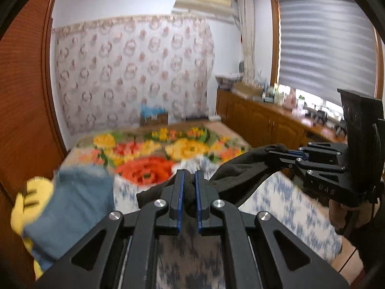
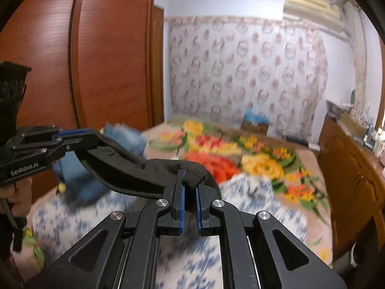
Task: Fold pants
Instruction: 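Carry the held end over the garment's waistband and lower it with both grippers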
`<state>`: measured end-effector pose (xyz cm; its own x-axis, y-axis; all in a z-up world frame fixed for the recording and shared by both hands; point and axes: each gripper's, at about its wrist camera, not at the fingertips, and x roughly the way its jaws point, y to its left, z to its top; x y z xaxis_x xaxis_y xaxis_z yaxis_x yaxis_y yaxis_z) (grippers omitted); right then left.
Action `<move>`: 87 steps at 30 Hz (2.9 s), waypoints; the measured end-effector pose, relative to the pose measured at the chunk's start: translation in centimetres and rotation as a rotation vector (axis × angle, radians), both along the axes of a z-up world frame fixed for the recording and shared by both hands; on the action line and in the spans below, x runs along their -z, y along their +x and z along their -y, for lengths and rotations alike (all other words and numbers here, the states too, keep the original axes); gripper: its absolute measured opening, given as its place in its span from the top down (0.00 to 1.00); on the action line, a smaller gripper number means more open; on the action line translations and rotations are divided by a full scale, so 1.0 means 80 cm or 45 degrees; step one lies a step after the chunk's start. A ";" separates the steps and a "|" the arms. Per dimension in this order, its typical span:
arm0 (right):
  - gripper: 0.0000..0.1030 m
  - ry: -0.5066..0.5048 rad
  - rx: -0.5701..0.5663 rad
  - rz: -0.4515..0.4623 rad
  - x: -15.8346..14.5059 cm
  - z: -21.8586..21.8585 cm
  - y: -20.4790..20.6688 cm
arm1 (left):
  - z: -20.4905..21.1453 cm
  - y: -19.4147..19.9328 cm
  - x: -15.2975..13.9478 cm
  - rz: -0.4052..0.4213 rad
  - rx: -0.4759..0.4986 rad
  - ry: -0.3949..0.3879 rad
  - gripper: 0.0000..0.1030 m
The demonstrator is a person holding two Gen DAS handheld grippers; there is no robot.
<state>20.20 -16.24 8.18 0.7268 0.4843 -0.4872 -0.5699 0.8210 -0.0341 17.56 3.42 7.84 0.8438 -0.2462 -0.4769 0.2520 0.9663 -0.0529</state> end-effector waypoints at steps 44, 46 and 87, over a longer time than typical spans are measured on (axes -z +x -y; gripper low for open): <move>0.96 -0.015 -0.027 -0.275 0.158 0.011 -0.144 | 0.008 -0.132 0.143 -0.225 0.055 -0.061 0.96; 0.96 -0.009 -0.030 -0.278 0.160 0.013 -0.149 | 0.007 -0.136 0.145 -0.231 0.055 -0.058 0.96; 0.96 0.054 -0.024 -0.269 0.140 0.041 -0.217 | 0.031 -0.201 0.113 -0.217 0.133 -0.088 0.95</move>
<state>2.88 -19.53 -3.03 0.6012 0.5198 -0.6070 -0.5757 0.8085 0.1221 1.45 0.97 -1.23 0.7207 -0.3652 -0.5892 0.3323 0.9280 -0.1688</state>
